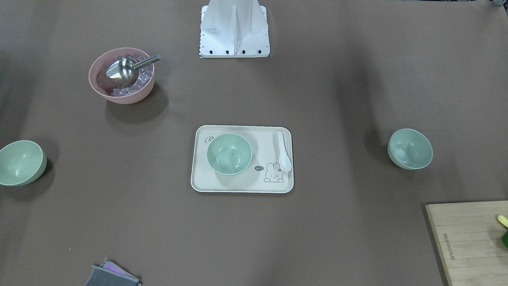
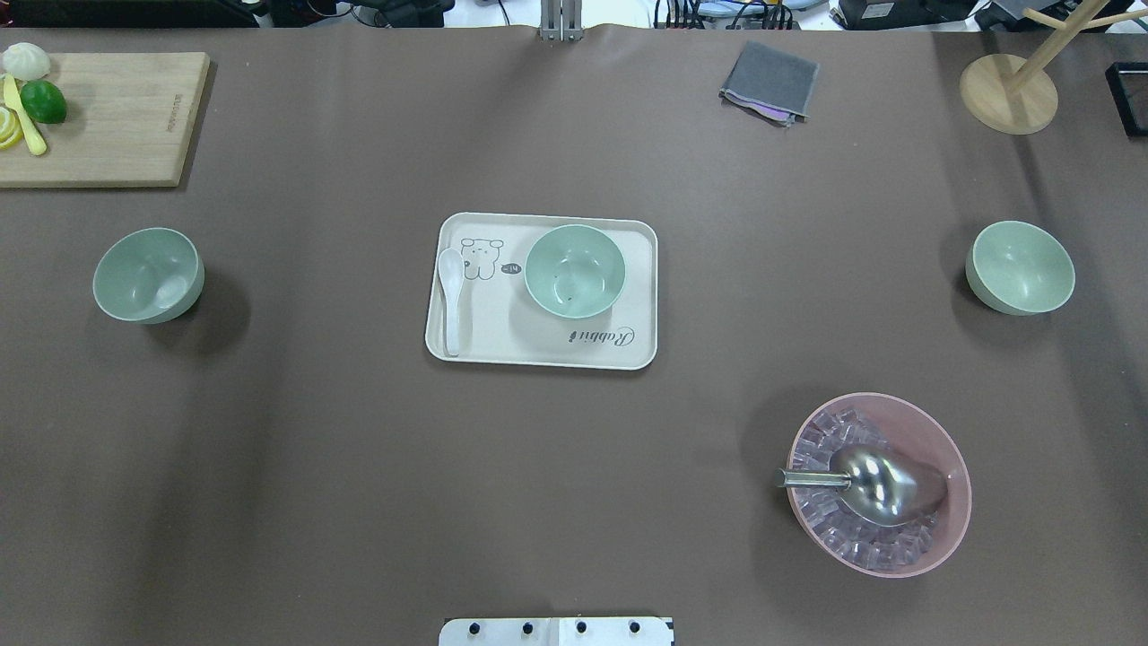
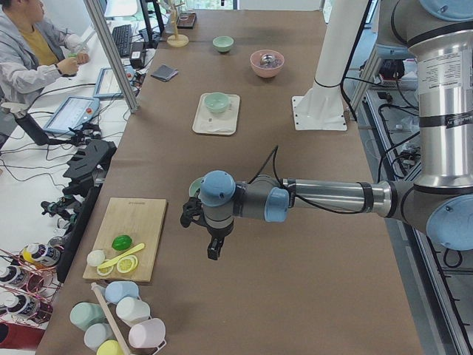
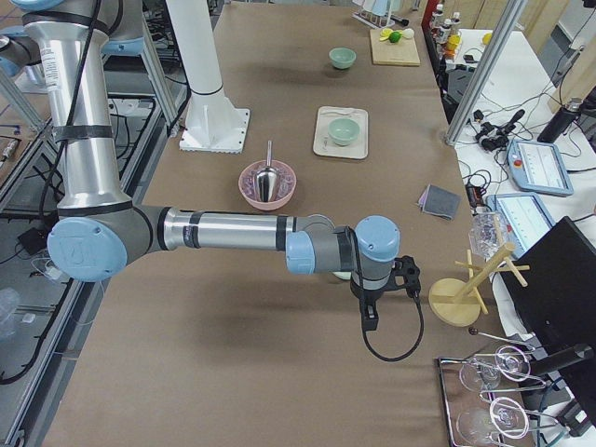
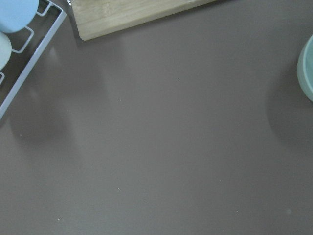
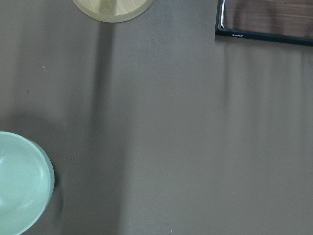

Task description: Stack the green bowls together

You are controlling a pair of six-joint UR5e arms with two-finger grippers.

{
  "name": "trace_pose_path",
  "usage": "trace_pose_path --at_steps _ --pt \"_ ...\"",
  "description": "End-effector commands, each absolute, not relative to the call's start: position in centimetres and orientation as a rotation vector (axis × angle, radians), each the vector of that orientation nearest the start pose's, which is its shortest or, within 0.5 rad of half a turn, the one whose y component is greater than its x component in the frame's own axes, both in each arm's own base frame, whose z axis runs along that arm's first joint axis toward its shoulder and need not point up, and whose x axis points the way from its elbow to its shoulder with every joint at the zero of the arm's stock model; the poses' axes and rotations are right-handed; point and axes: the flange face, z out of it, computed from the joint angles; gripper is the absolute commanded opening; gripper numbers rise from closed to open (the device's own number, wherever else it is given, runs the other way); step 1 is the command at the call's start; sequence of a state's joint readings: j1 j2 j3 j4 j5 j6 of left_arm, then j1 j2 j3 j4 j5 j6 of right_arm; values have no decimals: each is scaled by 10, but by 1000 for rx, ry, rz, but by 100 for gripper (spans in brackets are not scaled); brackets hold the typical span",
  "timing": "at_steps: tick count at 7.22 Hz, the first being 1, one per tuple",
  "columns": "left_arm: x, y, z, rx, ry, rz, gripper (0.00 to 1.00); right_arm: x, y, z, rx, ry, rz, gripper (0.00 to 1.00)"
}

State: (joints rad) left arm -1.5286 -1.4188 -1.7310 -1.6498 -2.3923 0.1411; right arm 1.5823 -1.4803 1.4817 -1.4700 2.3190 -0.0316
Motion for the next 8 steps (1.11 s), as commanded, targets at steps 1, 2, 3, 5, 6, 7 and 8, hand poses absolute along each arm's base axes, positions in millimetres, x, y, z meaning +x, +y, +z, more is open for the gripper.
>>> trace_pose_path --at_steps 1,2,3,5,6,7,8 --pt "-49 -431 643 128 893 185 98 72 -533 639 127 -744 -62 100" --pt "-51 -430 632 145 890 186 98 72 -532 635 134 -749 -64 100" --pt "-50 -430 635 141 879 187 98 72 -527 632 140 -751 -67 100" --pt "-50 -431 634 143 878 189 98 70 -530 629 144 -749 -70 100" --pt "-50 -431 631 149 878 193 98 70 -529 630 146 -751 -71 100" --pt "-50 -432 626 158 879 193 98 70 -529 630 147 -754 -70 100" --pt "-50 -435 620 169 877 197 98 69 -528 629 148 -763 -72 100"
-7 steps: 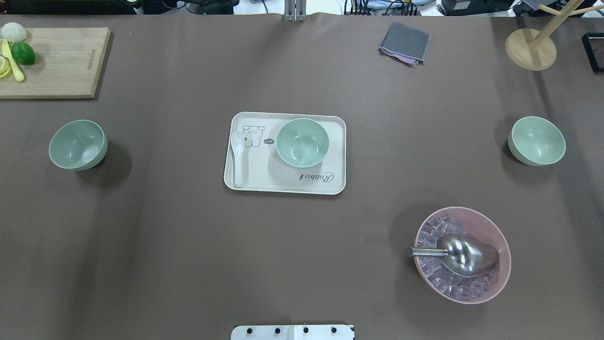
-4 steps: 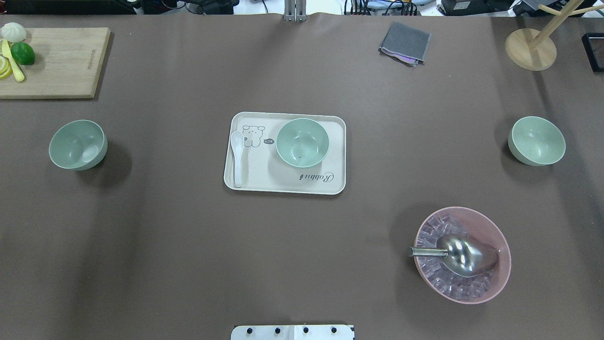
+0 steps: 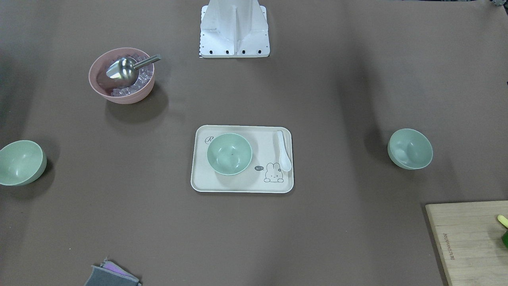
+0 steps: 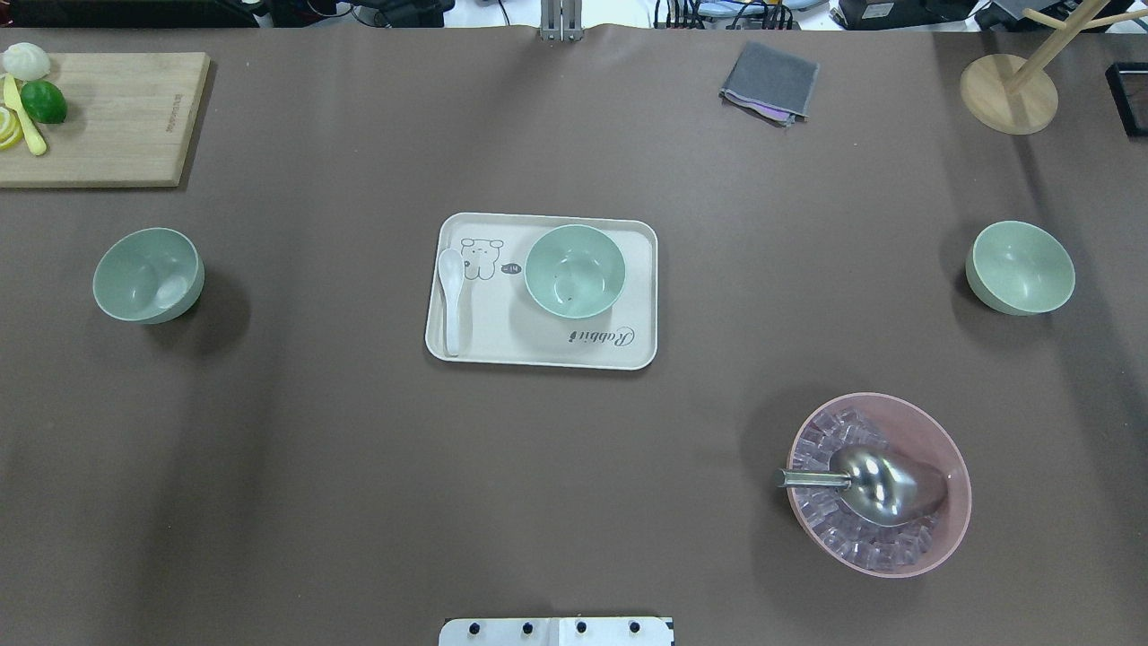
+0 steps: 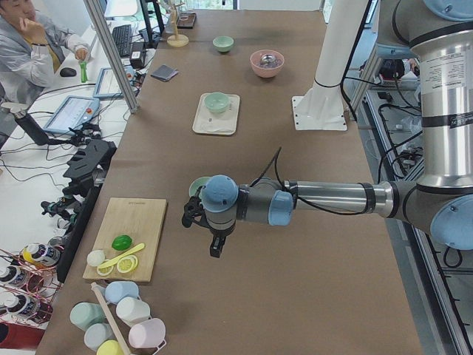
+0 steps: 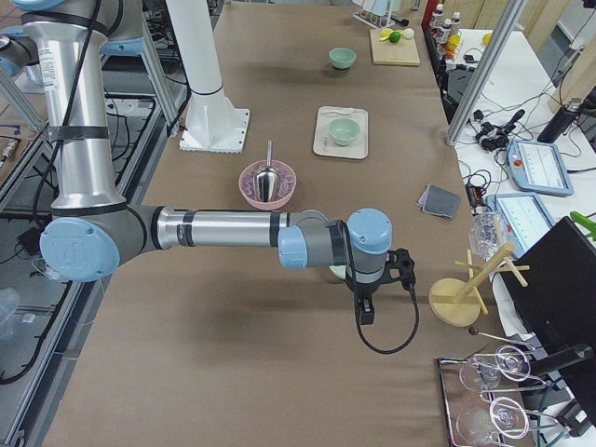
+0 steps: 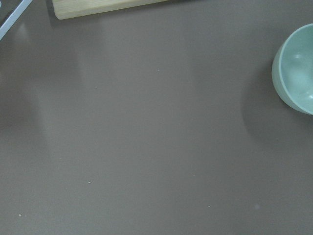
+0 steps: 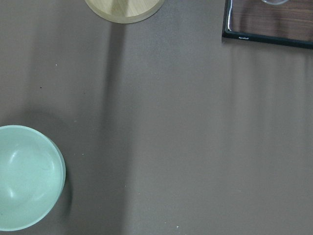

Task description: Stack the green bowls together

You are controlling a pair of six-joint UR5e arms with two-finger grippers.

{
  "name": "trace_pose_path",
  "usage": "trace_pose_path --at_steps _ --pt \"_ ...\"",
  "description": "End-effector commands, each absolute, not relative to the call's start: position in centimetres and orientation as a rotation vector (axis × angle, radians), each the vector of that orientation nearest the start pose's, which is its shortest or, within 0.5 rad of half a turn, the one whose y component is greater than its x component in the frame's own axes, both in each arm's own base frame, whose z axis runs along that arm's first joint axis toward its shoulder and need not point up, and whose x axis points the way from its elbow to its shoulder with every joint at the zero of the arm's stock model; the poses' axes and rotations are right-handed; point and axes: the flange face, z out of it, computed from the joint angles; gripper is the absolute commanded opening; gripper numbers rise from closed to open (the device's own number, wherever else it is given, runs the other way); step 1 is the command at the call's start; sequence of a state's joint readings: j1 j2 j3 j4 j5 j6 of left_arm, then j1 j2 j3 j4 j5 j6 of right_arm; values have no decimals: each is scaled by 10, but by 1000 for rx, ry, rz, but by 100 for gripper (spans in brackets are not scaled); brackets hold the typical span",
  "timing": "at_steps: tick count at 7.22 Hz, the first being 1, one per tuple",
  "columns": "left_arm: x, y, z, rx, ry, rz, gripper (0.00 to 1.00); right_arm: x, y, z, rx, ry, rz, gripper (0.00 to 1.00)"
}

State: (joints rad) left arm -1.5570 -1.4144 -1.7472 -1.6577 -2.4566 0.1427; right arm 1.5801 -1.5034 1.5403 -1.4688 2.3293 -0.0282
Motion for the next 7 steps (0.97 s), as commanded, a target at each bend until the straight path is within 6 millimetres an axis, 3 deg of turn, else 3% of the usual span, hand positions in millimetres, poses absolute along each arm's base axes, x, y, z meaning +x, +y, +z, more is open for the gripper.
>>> trace_pose_path --at_steps 1,5,6,7 --pt "-50 -440 614 182 876 203 98 69 -527 630 145 -768 -71 100" --pt "-51 -434 627 204 875 212 98 65 -524 631 142 -796 -77 100" --pt "-50 -436 626 205 875 214 98 65 -516 640 128 -796 -67 100" --pt "-50 -436 621 215 874 218 98 64 -519 634 138 -796 -77 100"
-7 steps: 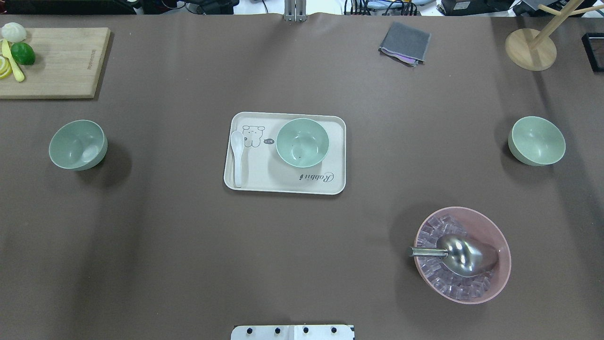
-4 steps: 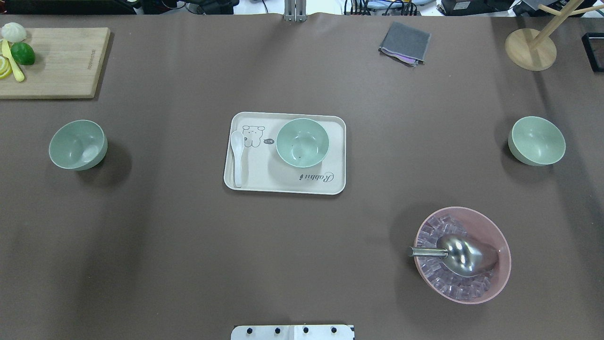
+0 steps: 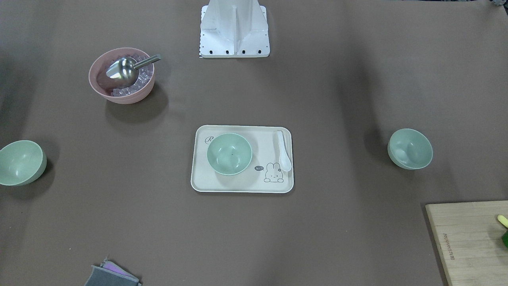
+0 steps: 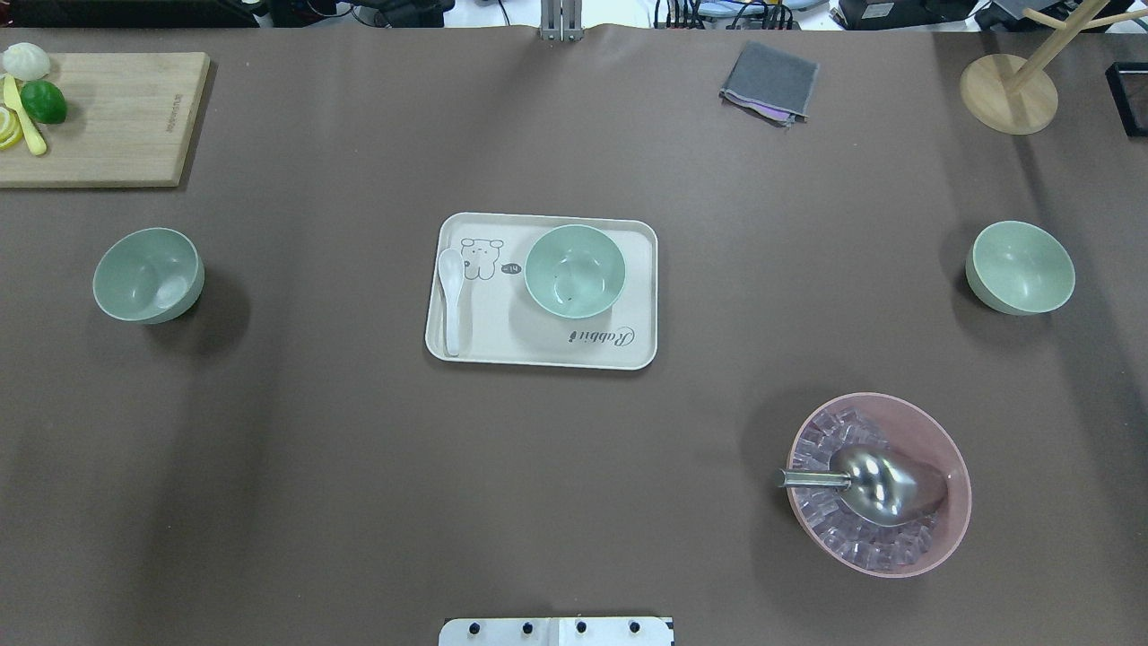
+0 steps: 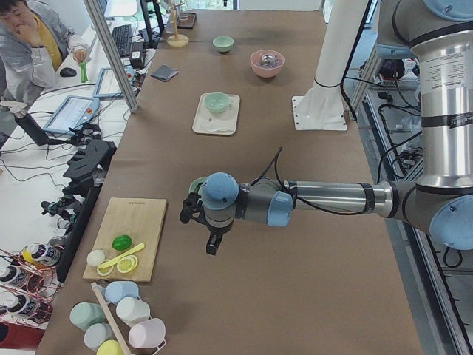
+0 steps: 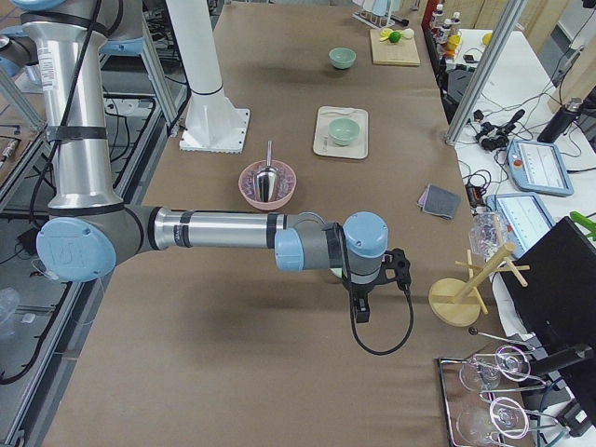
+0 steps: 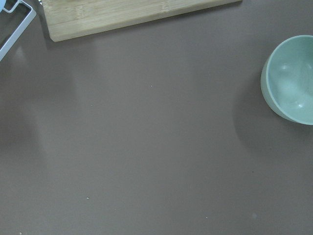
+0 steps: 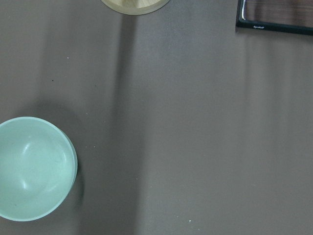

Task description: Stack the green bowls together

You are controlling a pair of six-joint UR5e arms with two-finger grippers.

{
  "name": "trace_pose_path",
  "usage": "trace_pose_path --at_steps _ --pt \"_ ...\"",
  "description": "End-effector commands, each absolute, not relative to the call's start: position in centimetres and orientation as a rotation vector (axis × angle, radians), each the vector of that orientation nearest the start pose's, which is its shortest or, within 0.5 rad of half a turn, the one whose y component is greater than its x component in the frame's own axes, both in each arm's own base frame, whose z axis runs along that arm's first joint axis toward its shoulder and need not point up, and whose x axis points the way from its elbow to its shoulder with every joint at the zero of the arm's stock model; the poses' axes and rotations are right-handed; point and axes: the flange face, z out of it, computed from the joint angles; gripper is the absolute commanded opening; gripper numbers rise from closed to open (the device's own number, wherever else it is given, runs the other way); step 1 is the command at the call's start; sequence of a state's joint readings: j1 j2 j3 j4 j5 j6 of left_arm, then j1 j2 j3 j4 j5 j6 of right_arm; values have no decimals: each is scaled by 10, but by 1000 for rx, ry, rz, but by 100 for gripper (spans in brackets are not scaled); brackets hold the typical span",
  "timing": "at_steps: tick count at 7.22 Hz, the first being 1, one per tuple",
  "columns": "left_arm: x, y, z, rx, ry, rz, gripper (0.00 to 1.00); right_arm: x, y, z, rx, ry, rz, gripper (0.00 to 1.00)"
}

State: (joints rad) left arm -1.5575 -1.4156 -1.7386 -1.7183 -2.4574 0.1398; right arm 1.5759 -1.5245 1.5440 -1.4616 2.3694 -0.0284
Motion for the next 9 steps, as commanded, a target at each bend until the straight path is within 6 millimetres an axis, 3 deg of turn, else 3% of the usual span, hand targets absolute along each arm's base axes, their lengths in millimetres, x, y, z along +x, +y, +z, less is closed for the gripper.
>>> trace_pose_path --at_steps 1,2,3,4,5,6,7,9 --pt "-49 -437 617 223 875 224 98 62 -513 636 154 -808 -87 100" --pt "-49 -438 615 230 875 229 98 55 -499 645 209 -809 -124 100" --pt "-49 -438 615 243 875 233 98 33 -486 654 278 -808 -197 100" --pt "-48 -438 617 239 876 233 98 18 -486 653 287 -818 -222 100" --pt "-48 -438 617 239 878 233 98 -13 -487 650 227 -837 -182 100" --pt "-47 -438 616 240 882 234 98 -50 -495 641 187 -842 -183 100" --pt "-47 -438 616 238 882 235 98 -74 -504 634 183 -834 -216 100" --pt "-47 -438 621 232 878 232 98 -107 -533 639 106 -840 -143 99"
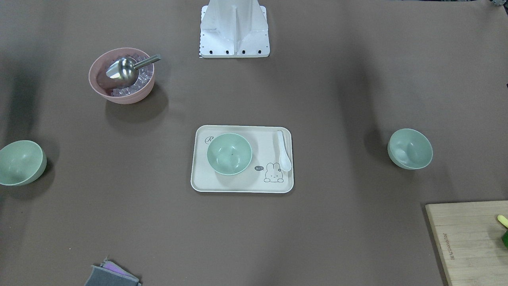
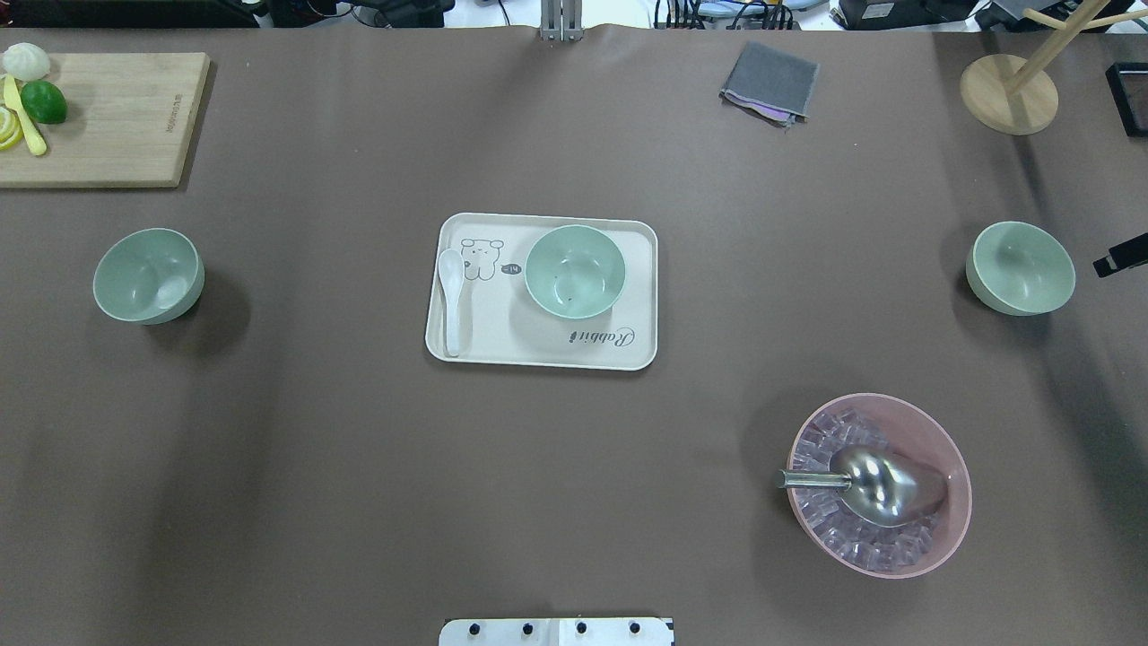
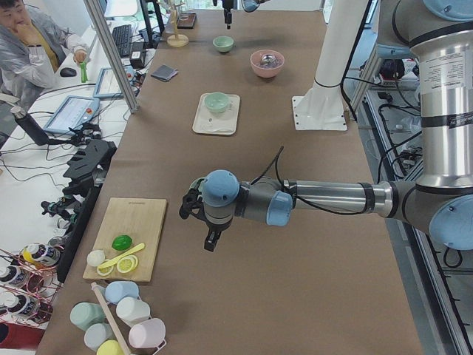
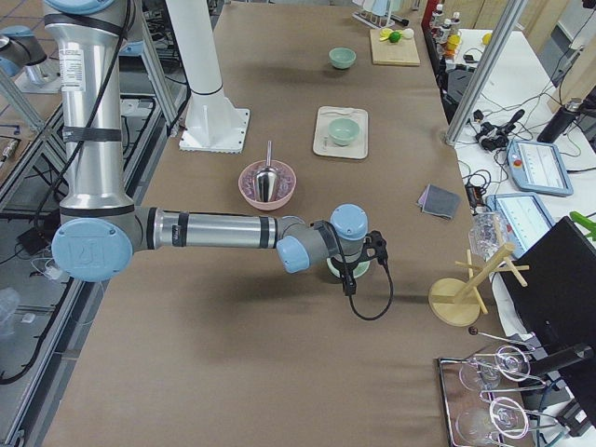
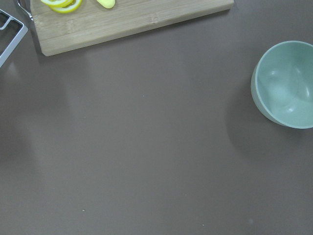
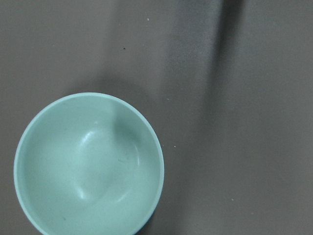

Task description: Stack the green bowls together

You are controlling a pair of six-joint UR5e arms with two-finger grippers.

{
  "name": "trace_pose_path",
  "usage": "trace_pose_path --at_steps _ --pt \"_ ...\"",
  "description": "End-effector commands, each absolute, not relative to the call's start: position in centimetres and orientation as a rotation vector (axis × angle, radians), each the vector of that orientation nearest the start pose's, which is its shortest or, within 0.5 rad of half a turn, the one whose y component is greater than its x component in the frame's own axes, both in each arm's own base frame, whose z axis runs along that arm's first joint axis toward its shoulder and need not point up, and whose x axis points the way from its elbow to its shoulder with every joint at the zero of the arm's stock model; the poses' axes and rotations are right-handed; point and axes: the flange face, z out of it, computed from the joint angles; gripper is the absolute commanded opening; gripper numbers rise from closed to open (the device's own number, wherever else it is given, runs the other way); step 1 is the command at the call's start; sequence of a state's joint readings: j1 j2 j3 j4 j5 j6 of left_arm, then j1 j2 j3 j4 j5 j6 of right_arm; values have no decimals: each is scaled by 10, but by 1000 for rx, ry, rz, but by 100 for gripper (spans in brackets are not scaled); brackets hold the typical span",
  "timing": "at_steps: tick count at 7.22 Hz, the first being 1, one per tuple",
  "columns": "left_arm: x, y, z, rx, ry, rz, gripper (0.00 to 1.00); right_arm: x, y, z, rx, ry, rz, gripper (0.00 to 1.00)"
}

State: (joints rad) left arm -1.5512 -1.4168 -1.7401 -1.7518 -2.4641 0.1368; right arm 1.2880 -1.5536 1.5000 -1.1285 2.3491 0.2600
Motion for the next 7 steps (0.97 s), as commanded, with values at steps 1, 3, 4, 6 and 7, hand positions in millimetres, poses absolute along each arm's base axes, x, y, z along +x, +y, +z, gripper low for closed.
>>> trace_pose_path --at_steps 1,3,4,6,7 --pt "-47 -438 621 232 880 233 98 -113 -546 648 83 -835 -133 98" --pt "-47 -440 619 234 881 233 98 -125 -557 661 48 -829 -133 96" --pt "-46 -442 618 236 878 235 98 -140 -562 656 37 -831 -136 94" --pt "-47 -441 619 235 876 233 98 -153 -566 659 0 -826 -95 42" --pt "-46 -442 619 234 877 234 98 -152 -564 662 -2 -825 -97 0"
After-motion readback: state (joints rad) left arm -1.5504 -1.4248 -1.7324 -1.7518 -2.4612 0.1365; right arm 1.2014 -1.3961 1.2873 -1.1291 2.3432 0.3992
